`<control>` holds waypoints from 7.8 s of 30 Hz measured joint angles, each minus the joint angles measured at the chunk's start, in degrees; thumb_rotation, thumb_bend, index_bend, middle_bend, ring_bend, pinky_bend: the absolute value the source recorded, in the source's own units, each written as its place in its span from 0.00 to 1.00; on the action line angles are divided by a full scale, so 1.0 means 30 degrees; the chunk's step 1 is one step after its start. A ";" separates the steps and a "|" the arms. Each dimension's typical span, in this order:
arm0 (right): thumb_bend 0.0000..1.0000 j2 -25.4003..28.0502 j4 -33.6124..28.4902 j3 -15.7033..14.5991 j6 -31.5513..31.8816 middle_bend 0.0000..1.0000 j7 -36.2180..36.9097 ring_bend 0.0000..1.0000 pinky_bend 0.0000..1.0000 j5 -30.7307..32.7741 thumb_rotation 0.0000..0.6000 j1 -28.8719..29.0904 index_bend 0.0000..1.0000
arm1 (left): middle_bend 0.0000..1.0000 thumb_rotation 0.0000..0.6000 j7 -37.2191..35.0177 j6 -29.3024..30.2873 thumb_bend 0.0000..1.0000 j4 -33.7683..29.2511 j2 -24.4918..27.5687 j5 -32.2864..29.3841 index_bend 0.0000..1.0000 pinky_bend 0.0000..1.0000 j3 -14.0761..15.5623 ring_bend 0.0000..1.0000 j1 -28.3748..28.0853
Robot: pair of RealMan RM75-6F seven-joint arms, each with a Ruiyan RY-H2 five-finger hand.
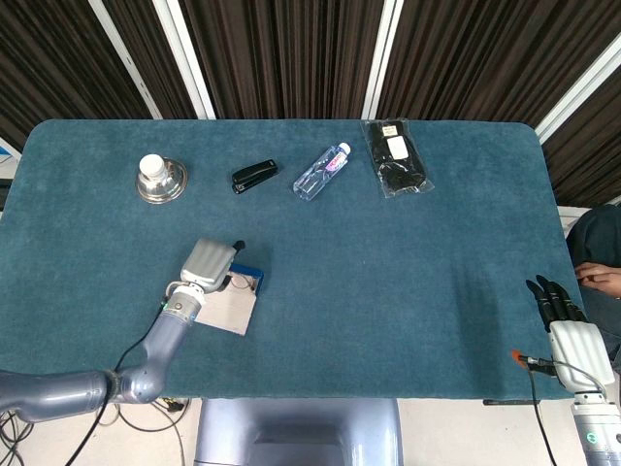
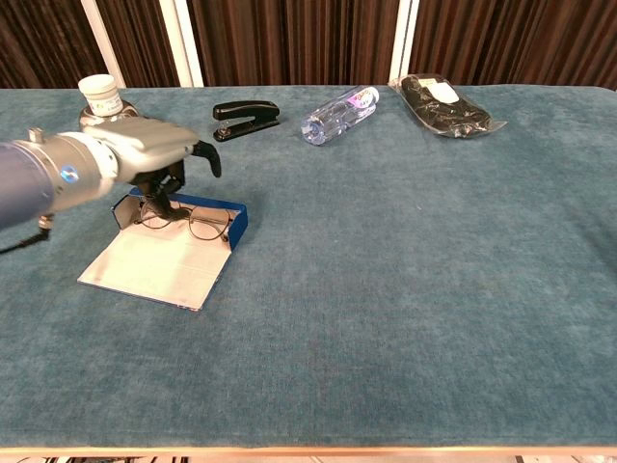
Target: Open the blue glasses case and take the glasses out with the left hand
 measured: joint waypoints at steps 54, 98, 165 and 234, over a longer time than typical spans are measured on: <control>0.14 0.0002 -0.0086 0.0087 -0.0077 0.00 -0.0053 0.00 0.23 0.0227 1.00 0.0019 0.00 | 0.89 1.00 -0.1675 -0.0560 0.35 0.1312 0.0039 0.0121 0.54 0.87 0.0558 0.80 -0.1329; 0.14 0.0110 -0.0344 0.0156 -0.0200 0.00 0.0253 0.00 0.23 0.0428 1.00 0.0026 0.00 | 0.92 1.00 -0.0920 0.6198 0.47 0.7172 -0.2776 1.0237 0.57 0.91 0.3164 0.84 0.0480; 0.14 0.0135 -0.0389 0.0096 -0.0051 0.00 0.0146 0.00 0.23 0.0213 1.00 -0.0017 0.00 | 1.00 1.00 -0.1907 0.3898 0.17 -0.3095 0.2424 0.7813 0.45 1.00 0.1258 0.96 0.3835; 0.14 0.0227 -0.0469 0.0048 -0.0113 0.00 0.0468 0.00 0.23 0.0185 1.00 -0.0034 0.00 | 1.00 1.00 -0.0349 0.3144 0.36 -0.1539 -0.0547 0.4632 0.53 1.00 0.2096 0.97 0.4356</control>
